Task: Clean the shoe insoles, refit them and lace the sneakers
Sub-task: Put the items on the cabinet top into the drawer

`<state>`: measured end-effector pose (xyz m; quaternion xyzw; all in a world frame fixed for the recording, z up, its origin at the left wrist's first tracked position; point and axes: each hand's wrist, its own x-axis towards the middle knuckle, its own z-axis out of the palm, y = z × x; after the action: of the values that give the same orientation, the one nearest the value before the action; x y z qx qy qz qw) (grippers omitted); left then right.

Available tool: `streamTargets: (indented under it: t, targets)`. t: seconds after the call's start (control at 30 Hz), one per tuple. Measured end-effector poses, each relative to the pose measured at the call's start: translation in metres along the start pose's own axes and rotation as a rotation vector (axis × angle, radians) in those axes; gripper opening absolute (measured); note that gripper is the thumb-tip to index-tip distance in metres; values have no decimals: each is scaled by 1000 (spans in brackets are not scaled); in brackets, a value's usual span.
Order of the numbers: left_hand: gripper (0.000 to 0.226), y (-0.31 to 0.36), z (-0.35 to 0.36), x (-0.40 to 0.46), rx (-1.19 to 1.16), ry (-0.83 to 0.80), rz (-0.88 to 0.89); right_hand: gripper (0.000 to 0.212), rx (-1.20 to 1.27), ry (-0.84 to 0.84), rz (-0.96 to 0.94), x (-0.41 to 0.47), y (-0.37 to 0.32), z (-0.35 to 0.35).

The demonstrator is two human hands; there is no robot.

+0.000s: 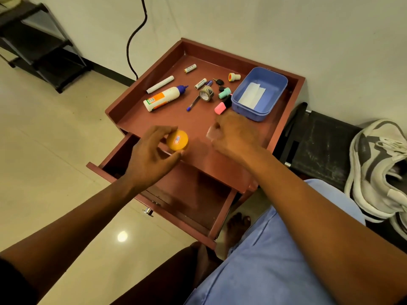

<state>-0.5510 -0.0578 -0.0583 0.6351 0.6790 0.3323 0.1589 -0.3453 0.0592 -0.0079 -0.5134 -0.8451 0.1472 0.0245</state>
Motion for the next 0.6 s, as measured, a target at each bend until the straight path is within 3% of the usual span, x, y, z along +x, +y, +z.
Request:
streamTargets:
  t: [0.13,0.27,0.6]
  targets:
    - [67,-14,-21,-43,-22,-151,51,24,45,-291,-79,-38,-20,-4]
    - [61,-33,-22,-59,44,-380,-69,25,-22,-520,-180,-61,-43,17]
    - [61,-59,40,-36,303,-709,-147,24,-173,-752,-208,-58,-49,82]
